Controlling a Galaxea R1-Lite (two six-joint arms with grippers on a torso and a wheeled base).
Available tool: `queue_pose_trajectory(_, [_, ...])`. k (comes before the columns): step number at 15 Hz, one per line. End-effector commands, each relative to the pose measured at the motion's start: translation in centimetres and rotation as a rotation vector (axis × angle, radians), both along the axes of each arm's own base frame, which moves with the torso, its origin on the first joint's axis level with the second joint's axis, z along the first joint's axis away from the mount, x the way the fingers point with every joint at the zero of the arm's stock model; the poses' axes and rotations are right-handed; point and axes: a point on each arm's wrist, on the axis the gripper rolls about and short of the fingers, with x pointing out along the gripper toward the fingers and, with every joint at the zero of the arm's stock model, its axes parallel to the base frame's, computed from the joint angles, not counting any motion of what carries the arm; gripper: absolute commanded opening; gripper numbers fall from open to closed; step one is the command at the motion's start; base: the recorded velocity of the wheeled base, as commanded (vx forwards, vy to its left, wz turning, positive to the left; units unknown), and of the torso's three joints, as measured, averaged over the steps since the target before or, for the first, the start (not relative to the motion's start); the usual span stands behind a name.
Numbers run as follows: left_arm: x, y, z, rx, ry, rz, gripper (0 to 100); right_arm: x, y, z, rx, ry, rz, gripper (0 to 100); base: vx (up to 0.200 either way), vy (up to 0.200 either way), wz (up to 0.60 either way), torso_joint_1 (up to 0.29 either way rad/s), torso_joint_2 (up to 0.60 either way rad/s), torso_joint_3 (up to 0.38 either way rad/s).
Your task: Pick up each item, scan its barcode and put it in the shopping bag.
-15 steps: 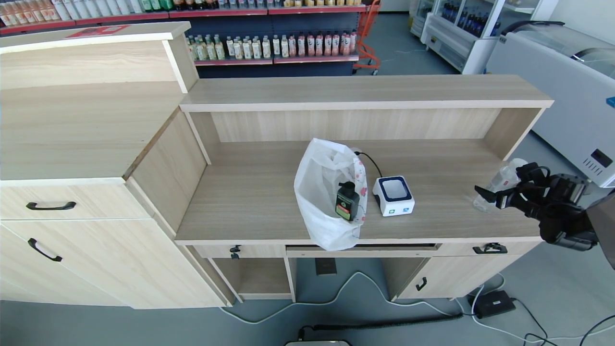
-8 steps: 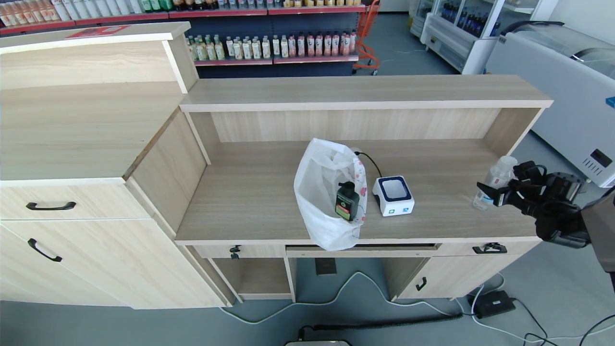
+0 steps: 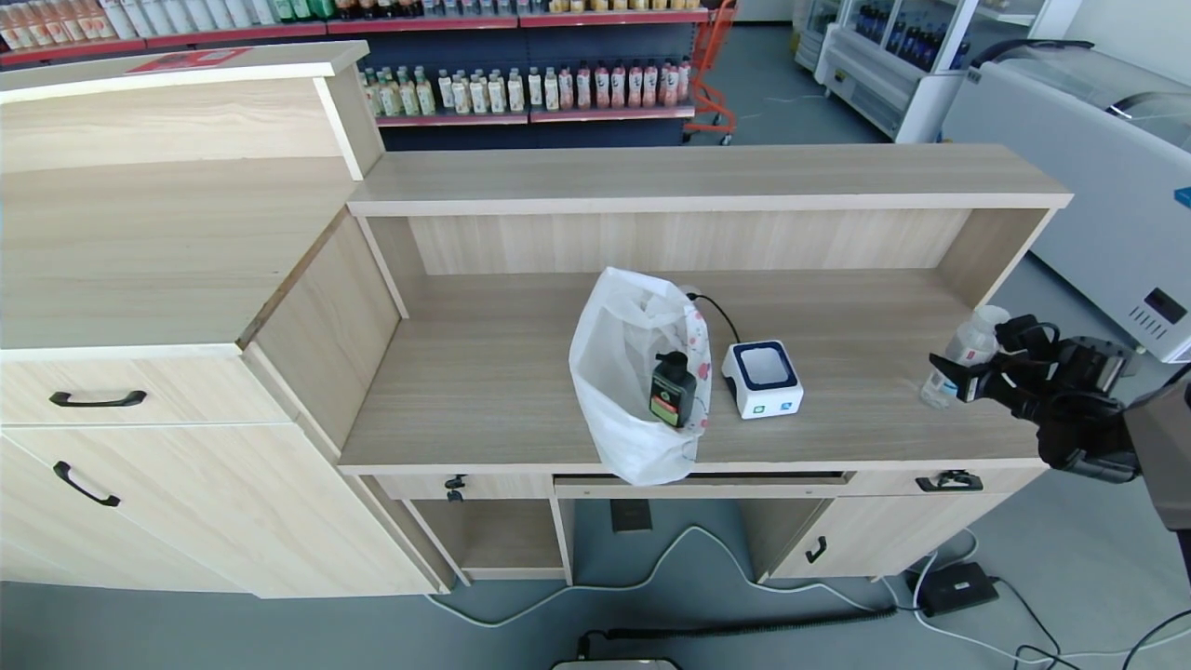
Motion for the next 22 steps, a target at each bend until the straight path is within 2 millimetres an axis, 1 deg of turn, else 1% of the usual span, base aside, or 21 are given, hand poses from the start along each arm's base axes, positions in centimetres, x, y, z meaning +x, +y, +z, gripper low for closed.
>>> queue_pose_trajectory(1, [0.0,0.0,0.0,0.0,0.0,0.0,100,-0.4,-0.8,0.4,-0.005,-0.011,-0.014,0,0.0,0.0,0.0,0.0,0.0,0.0])
queue_pose_trajectory(3, [0.0,0.0,0.0,0.0,0.0,-0.001,100,-0.6,-1.4,0.8,-0.013,-0.023,-0.026,0,0.0,0.0,0.0,0.0,0.0,0.0])
queue_pose_trajectory(4, [0.0,0.0,0.0,0.0,0.0,0.0,100,-0.8,-1.9,1.4,-0.018,-0.035,-0.035,0,0.0,0.0,0.0,0.0,0.0,0.0])
queue_pose_trajectory(6, [0.0,0.0,0.0,0.0,0.0,0.0,100,-1.5,-2.5,3.0,-0.027,-0.056,-0.051,0,0.0,0.0,0.0,0.0,0.0,0.0])
queue_pose_trajectory(7, [0.0,0.0,0.0,0.0,0.0,0.0,100,-2.3,-2.5,4.6,-0.037,-0.076,-0.058,0,0.0,0.0,0.0,0.0,0.0,0.0])
queue_pose_trajectory(8, [0.0,0.0,0.0,0.0,0.0,0.0,100,-4.1,-2.3,6.6,-0.03,-0.096,-0.07,0,0.0,0.0,0.0,0.0,0.0,0.0])
queue_pose_trajectory(9, [0.0,0.0,0.0,0.0,0.0,0.0,100,-6.6,-1.6,9.0,0.0,-0.101,-0.079,0,0.0,0.0,0.0,0.0,0.0,0.0])
queue_pose_trajectory(10, [0.0,0.0,0.0,0.0,0.0,-0.001,100,-8.9,-0.9,11.0,0.026,-0.099,-0.086,0,0.0,0.0,0.0,0.0,0.0,0.0])
queue_pose_trajectory(11, [0.0,0.0,0.0,0.0,0.0,0.0,100,-11.8,0.5,13.5,0.096,-0.081,-0.087,0,0.0,0.0,0.0,0.0,0.0,0.0])
queue_pose_trajectory(12, [0.0,0.0,0.0,0.0,0.0,0.0,100,-14.5,2.5,15.1,0.203,-0.043,-0.07,0,0.0,0.0,0.0,0.0,0.0,0.0])
queue_pose_trajectory(13, [0.0,0.0,0.0,0.0,0.0,0.0,100,-15.8,3.5,15.9,0.239,-0.031,-0.051,0,0.0,0.0,0.0,0.0,0.0,0.0])
queue_pose_trajectory(14, [0.0,0.0,0.0,0.0,0.0,0.0,100,-19.2,6.9,17.3,0.29,-0.002,0.03,0,0.0,0.0,0.0,0.0,0.0,0.0])
queue_pose_trajectory(15, [0.0,0.0,0.0,0.0,0.0,0.0,100,-21.9,10.8,18.4,0.326,0.013,0.12,0,0.0,0.0,0.0,0.0,0.0,0.0])
queue_pose_trajectory(16, [0.0,0.0,0.0,0.0,0.0,0.0,100,-22.7,12.8,18.8,0.359,0.02,0.173,0,0.0,0.0,0.0,0.0,0.0,0.0])
queue_pose_trajectory(17, [0.0,0.0,0.0,0.0,0.0,0.0,100,-23.0,15.8,19.8,0.399,0.018,0.267,0,0.0,0.0,0.0,0.0,0.0,0.0])
queue_pose_trajectory(18, [0.0,0.0,0.0,0.0,0.0,0.0,100,-22.9,17.0,20.1,0.423,0.023,0.295,0,0.0,0.0,0.0,0.0,0.0,0.0])
queue_pose_trajectory(19, [0.0,0.0,0.0,0.0,0.0,0.0,100,-23.1,20.4,21.3,0.516,0.028,0.363,0,0.0,0.0,0.0,0.0,0.0,0.0])
queue_pose_trajectory(21, [0.0,0.0,0.0,0.0,0.0,0.0,100,-23.6,24.5,22.0,0.59,0.025,0.386,0,0.0,0.0,0.0,0.0,0.0,0.0])
queue_pose_trajectory(22, [0.0,0.0,0.0,0.0,0.0,0.0,100,-23.8,26.1,22.1,0.613,0.026,0.395,0,0.0,0.0,0.0,0.0,0.0,0.0])
